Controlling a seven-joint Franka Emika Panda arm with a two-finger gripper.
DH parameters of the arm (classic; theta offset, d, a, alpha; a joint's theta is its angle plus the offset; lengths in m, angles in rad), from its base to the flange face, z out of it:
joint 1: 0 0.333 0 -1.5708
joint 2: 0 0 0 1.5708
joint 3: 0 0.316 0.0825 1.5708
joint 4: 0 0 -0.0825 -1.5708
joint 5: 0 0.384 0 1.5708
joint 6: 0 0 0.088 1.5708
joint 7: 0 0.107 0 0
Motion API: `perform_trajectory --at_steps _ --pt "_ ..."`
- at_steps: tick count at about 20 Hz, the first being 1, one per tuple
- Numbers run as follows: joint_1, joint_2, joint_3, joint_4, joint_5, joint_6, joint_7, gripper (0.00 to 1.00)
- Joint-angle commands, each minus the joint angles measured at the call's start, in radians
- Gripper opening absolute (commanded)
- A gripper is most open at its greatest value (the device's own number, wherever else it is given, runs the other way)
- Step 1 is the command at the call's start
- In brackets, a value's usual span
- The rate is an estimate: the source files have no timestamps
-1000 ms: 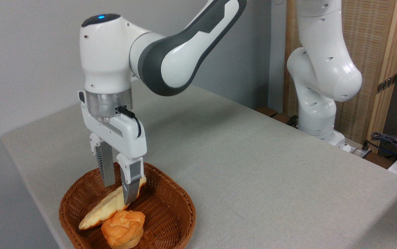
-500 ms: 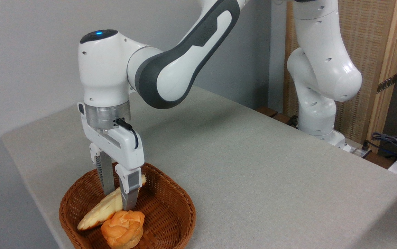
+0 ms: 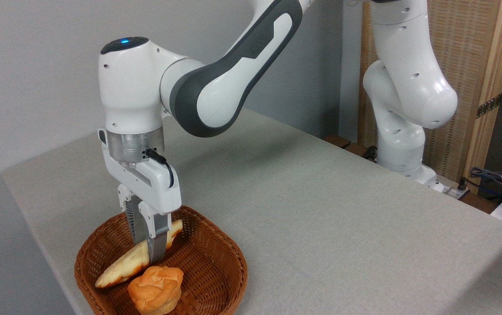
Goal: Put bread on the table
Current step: 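Close the gripper on the long bread roll and lift it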
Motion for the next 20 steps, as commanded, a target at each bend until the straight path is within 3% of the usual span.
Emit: perform_trajectory --at_steps 1,12,20 --pt "-0.003 -0.006 0.001 0.007 0.003 0.019 0.008 0.37" --pt "-0.005 -0.093 -0.001 0.009 -0.002 0.003 0.001 0.37" --pt "-0.023 -0.205 -0.002 0.0 -0.022 -0.261 0.011 0.4"
